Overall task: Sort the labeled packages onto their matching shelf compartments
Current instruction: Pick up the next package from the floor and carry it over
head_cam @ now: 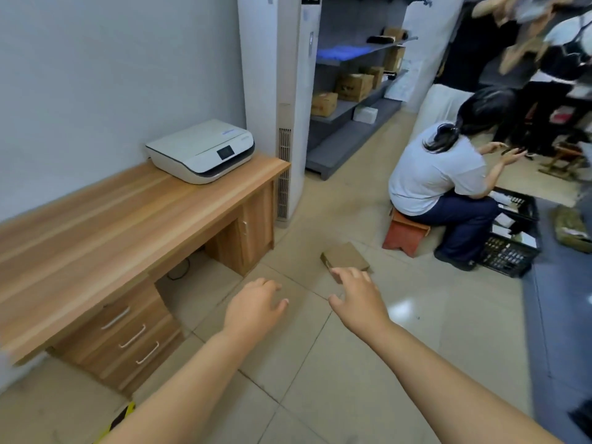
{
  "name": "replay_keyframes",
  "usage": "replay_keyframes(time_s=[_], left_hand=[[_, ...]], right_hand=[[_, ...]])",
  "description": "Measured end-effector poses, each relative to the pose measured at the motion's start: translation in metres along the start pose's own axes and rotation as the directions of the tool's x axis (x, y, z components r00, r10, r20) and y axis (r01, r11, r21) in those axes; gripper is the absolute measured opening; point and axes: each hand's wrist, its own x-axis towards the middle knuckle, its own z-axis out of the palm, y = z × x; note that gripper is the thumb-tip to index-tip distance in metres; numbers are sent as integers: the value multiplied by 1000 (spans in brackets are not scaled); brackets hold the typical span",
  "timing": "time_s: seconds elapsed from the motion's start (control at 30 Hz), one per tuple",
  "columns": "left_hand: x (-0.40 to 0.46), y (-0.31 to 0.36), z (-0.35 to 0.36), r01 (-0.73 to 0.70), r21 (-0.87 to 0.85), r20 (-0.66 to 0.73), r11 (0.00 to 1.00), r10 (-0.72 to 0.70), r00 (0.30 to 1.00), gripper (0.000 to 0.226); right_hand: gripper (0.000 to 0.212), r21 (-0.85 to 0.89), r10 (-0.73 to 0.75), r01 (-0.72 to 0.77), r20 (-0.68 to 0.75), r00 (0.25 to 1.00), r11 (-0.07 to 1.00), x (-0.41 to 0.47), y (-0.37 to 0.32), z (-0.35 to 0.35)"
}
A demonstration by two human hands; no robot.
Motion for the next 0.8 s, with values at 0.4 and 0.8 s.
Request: replay_keyframes(time_s=[0.4, 0.8], left_hand=[[175, 131, 75, 92, -70, -50, 993, -96, 994, 42], [342, 173, 125, 149, -31, 20, 988, -148, 989, 46]], right_hand=[[56, 0, 60, -60, 25, 998, 998, 157, 186, -77], [57, 5, 62, -63, 92, 994, 998, 308, 276, -96]])
